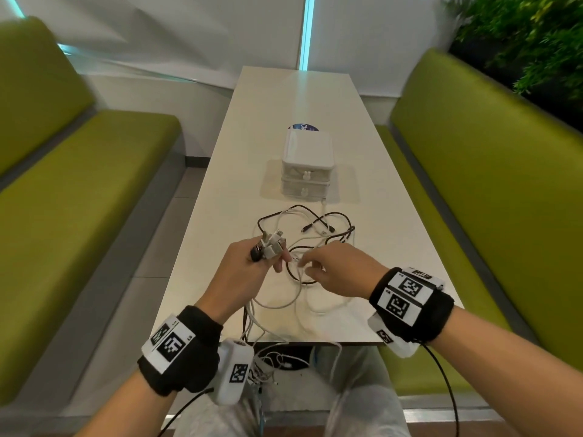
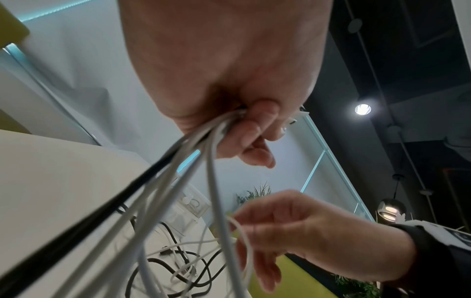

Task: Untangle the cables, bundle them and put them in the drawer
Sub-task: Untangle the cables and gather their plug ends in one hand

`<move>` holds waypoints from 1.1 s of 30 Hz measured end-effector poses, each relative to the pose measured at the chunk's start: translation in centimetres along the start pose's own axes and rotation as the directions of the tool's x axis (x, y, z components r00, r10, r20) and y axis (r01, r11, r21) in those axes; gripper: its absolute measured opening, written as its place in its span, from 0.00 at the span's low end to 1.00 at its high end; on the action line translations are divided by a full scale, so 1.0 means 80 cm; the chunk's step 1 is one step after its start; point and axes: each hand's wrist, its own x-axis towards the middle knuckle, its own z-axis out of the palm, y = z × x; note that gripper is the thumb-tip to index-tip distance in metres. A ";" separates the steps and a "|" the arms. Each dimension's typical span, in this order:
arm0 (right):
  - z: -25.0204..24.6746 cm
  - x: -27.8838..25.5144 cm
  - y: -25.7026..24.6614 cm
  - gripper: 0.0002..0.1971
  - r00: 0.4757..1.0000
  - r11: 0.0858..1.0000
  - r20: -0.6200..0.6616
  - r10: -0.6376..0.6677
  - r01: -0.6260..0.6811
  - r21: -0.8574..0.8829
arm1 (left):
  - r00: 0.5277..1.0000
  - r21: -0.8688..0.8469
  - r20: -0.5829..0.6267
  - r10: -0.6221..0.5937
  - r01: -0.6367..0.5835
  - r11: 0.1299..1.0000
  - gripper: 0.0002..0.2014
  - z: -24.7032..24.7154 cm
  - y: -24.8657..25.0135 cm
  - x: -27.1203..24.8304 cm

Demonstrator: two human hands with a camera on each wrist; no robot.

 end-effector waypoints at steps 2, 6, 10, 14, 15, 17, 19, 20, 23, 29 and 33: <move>0.004 0.003 -0.012 0.15 0.997 0.996 -0.059 -0.040 0.044 0.077 | 1.000 -0.014 -0.005 -0.012 0.012 1.000 0.15 -0.001 0.003 -0.001; 0.022 0.003 -0.027 0.16 0.991 0.977 0.095 -0.090 0.069 0.201 | 0.999 -0.113 -0.019 -0.032 0.029 0.993 0.16 -0.004 0.002 -0.002; 0.026 -0.009 -0.031 0.11 0.886 0.902 0.447 -0.123 -0.089 0.423 | 0.997 -0.184 -0.030 -0.071 0.065 0.981 0.18 -0.008 -0.006 0.000; 0.020 -0.019 -0.029 0.25 0.749 0.916 0.662 -0.025 -0.248 0.314 | 0.997 -0.185 -0.033 -0.071 0.064 0.981 0.19 -0.006 -0.010 0.005; 0.021 -0.018 -0.025 0.28 0.797 0.938 0.603 0.028 -0.229 0.260 | 0.997 -0.187 -0.033 -0.072 0.064 0.980 0.19 -0.005 -0.011 0.006; 0.024 -0.017 -0.012 0.34 0.906 0.980 0.409 0.107 -0.166 0.111 | 0.997 -0.190 -0.029 -0.076 0.069 0.979 0.19 -0.003 -0.014 0.009; 0.028 -0.015 -0.001 0.39 0.946 0.991 0.296 0.135 -0.129 -0.038 | 0.996 -0.198 -0.025 -0.086 0.079 0.977 0.19 -0.001 -0.016 0.011; 0.031 -0.013 0.003 0.36 0.953 0.991 0.272 0.130 -0.114 -0.075 | 0.996 -0.198 -0.024 -0.089 0.083 0.977 0.19 -0.001 -0.017 0.012; 0.042 -0.005 0.009 0.21 0.966 0.998 0.256 0.040 -0.025 -0.062 | 0.996 -0.191 -0.017 -0.087 0.082 0.978 0.19 0.000 -0.018 0.016; 0.044 -0.002 0.006 0.14 0.968 0.999 0.247 0.047 -0.051 0.010 | 0.996 -0.196 -0.019 -0.091 0.085 0.977 0.19 -0.003 -0.024 0.018; 0.029 -0.005 0.008 0.28 0.910 0.992 0.415 -0.006 -0.046 0.116 | 0.994 -0.200 -0.012 -0.107 0.102 0.974 0.19 -0.003 -0.026 0.017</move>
